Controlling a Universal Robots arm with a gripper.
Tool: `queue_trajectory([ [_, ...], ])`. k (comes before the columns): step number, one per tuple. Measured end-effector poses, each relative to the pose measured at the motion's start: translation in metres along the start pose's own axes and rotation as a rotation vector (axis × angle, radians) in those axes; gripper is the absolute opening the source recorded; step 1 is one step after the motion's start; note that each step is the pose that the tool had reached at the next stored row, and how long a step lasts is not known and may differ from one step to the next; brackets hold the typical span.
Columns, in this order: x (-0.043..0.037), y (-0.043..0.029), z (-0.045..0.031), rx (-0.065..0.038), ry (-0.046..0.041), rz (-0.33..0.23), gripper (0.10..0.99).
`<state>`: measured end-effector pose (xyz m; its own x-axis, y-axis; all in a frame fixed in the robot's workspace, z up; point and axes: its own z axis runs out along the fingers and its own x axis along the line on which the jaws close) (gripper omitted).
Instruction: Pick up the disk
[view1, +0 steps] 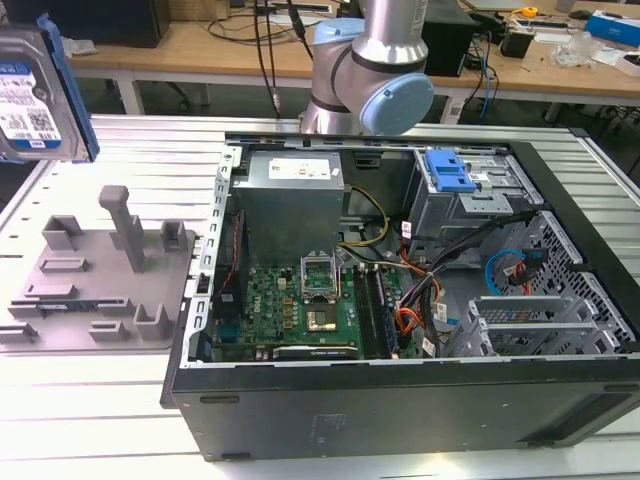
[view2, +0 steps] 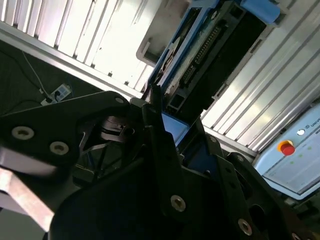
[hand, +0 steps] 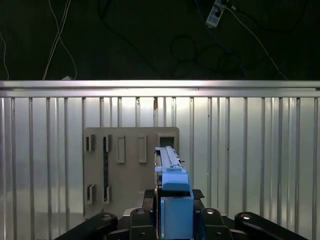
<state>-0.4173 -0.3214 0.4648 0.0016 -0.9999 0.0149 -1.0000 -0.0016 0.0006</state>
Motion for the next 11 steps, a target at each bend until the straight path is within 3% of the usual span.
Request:
queue_trajectory([
  [3,0.0031,0.0000,-0.0172,0.000,-0.0002,0.000,0.365],
  [11,0.0036,0.0000,-0.0182,0.000,-0.0002,0.000,0.365],
])
